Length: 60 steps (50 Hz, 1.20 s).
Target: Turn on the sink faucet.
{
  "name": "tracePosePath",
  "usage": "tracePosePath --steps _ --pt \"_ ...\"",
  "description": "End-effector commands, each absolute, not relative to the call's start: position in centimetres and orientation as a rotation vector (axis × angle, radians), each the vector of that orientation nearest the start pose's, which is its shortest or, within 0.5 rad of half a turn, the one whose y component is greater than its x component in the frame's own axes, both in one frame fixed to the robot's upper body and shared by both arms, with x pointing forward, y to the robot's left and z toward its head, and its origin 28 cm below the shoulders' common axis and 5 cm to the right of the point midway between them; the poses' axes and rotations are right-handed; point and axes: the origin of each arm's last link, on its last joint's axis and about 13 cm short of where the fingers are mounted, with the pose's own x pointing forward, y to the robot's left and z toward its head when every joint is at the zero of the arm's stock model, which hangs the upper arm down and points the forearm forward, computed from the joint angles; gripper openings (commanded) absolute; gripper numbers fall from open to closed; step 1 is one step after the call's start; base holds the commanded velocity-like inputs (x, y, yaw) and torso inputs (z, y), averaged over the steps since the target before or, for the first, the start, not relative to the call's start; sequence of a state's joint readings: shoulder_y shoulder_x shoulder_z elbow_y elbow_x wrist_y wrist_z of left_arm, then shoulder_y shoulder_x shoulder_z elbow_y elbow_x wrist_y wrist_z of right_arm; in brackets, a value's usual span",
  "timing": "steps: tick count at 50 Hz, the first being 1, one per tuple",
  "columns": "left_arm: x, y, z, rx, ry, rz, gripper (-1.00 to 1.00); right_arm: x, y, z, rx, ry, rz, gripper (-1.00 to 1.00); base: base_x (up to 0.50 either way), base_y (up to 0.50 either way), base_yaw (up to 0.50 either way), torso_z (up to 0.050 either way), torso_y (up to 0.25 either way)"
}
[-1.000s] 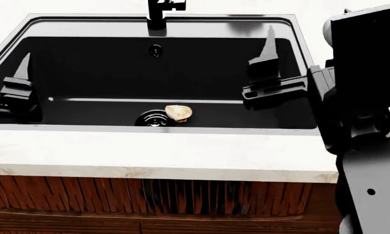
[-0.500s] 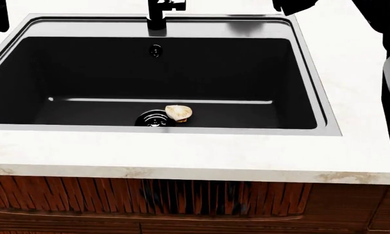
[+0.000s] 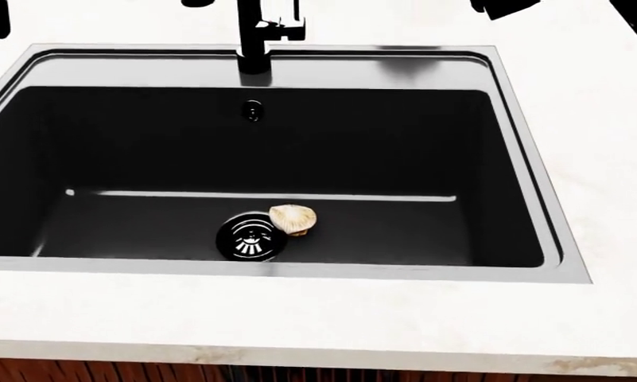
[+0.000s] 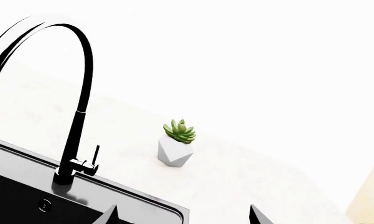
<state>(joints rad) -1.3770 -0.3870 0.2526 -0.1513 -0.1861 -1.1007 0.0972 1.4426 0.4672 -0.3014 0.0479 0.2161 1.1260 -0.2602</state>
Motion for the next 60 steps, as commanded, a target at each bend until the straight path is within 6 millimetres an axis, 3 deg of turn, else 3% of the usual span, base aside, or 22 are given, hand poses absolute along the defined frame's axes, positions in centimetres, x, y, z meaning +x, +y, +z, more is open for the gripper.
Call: tracePosePath --steps 1,27,60 --pt "35.4 28.7 34.3 0.268 -0.062 0.024 1.0 33.0 -19.1 36.6 -0.355 -0.094 0.093 1.0 0.33 0.04 0.0 0.0 0.0" --pt "35.3 29.1 33.8 0.274 -0.045 0.025 1.0 32.9 -18.9 37.0 -0.331 -0.083 0.105 1.0 0.35 0.09 0.0 0.0 0.001" --pt "35.4 28.6 33.1 0.269 -0.021 0.004 1.0 33.0 -19.5 34.9 -0.285 -0.05 0.093 1.0 0.34 0.12 0.0 0.0 0.001"
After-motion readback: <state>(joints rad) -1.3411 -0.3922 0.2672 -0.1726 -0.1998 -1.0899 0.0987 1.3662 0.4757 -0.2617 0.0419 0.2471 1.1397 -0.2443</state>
